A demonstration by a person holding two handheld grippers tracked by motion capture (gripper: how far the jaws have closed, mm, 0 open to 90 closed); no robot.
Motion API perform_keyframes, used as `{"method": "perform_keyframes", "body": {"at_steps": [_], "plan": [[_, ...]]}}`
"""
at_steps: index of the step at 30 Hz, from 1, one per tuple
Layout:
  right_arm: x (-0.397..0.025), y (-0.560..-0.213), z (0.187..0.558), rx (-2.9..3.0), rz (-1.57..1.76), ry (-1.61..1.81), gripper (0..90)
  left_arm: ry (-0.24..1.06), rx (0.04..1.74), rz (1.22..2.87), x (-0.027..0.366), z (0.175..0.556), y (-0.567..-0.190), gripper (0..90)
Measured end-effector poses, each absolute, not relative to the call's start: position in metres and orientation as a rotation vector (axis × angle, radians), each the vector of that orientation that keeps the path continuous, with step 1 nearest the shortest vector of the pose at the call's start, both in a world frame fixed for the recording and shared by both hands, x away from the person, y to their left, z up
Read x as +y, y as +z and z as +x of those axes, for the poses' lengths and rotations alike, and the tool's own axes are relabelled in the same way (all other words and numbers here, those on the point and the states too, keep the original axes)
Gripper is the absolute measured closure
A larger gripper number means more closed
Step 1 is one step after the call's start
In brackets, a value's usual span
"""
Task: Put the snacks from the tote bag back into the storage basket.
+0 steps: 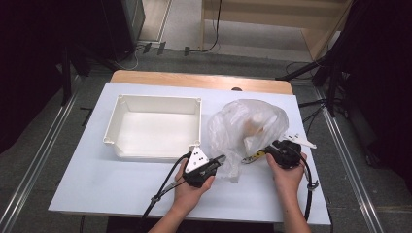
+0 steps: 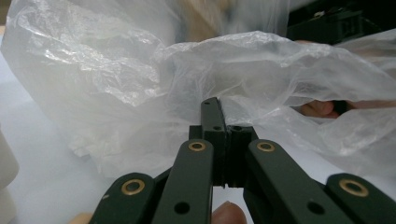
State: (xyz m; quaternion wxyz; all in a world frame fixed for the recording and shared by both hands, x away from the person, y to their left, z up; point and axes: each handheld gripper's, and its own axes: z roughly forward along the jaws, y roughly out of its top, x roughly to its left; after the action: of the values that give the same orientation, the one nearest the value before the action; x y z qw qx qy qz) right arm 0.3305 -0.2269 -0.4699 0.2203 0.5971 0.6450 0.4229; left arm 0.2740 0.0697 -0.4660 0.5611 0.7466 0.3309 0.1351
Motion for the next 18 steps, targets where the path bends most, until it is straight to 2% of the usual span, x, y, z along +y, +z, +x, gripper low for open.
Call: {"method": "perform_keyframes", "body": {"at_steps": [2, 6, 12, 18], "plan": [[-0.228, -0.463, 0.323, 1.766, 1.624, 1.188, 35.1, 0.318, 0.778, 1.757, 0.07, 0.274, -0.466, 90.0], [-0.231, -0.448, 0.306, 1.748, 1.554, 1.225, 27.3, 0.317, 0.777, 1.757, 0.071, 0.274, -0.466, 90.0], [-0.23, -0.422, 0.285, 1.744, 1.44, 1.309, 22.1, 0.318, 0.774, 1.749, 0.071, 0.275, -0.466, 90.0], [-0.219, -0.397, 0.276, 1.746, 1.348, 1.359, 20.5, 0.325, 0.772, 1.746, 0.07, 0.274, -0.466, 90.0]]}}
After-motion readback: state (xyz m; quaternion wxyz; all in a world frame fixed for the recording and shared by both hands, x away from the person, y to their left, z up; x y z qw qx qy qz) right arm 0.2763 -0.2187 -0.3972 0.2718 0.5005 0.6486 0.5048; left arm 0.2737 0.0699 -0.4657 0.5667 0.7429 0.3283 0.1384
